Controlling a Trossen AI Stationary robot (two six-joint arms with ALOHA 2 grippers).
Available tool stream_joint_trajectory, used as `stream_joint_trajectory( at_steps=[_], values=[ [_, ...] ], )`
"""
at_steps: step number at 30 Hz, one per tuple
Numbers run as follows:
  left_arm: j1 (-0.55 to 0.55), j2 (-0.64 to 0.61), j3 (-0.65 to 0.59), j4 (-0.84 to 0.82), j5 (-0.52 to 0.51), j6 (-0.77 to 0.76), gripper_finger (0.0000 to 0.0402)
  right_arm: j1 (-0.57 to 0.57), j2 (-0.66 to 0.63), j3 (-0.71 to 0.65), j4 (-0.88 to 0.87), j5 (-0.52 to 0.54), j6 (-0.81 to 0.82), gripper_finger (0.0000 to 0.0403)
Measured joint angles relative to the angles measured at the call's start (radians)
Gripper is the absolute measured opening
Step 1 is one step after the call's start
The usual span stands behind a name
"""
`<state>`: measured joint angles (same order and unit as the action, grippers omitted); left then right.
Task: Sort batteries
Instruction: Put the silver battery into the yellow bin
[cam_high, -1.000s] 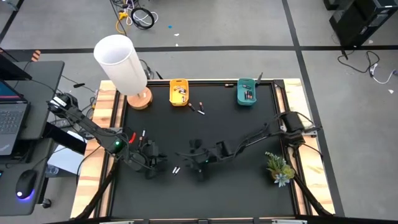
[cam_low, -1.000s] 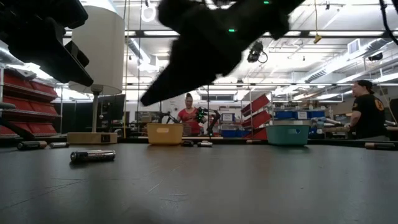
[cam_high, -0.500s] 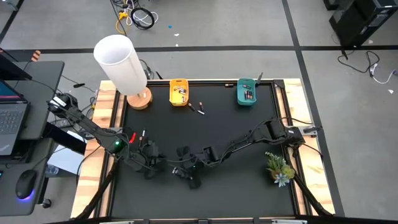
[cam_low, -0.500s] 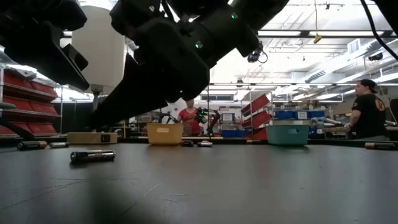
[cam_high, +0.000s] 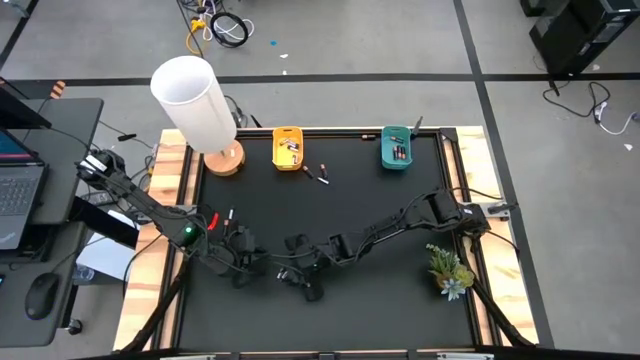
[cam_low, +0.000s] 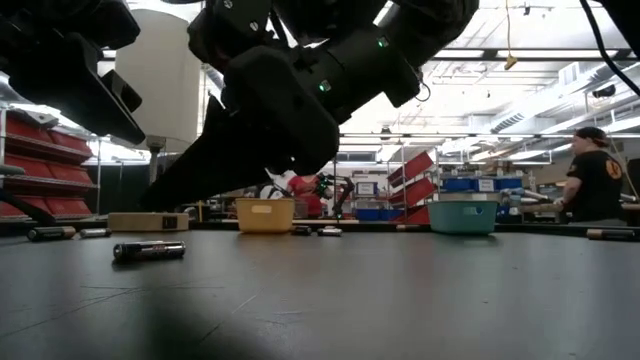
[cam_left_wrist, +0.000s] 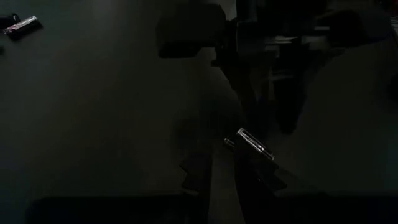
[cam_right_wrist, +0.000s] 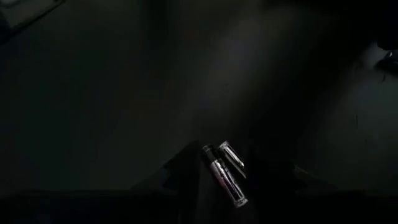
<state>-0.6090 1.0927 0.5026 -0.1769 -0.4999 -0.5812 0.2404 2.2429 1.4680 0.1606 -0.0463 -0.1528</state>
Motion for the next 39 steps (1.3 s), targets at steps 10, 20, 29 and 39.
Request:
stream_joint_trajectory(
  at_steps=[10, 20, 29, 39],
  values=[
    [0.0, 0.0, 0.0, 0.007, -0.001, 0.0, 0.0072, -0.005, 0.04, -0.019, 0.074, -0.002, 0.003, 0.013],
    [0.0, 0.0, 0.0, 0.002, 0.001, 0.0, 0.0072, -0.005, 0.058, -0.017, 0.024, -0.007, 0.013, 0.013],
    [0.0, 0.0, 0.0, 0.001, 0.012, 0.0, 0.0072, -0.012, 0.052, -0.013, -0.055, -0.003, 0.054, 0.0089],
    [0.0, 0.0, 0.0, -0.001, 0.034, 0.0, 0.0072, -0.018, 0.048, -0.013, -0.128, 0.006, 0.083, 0.0021]
  ],
)
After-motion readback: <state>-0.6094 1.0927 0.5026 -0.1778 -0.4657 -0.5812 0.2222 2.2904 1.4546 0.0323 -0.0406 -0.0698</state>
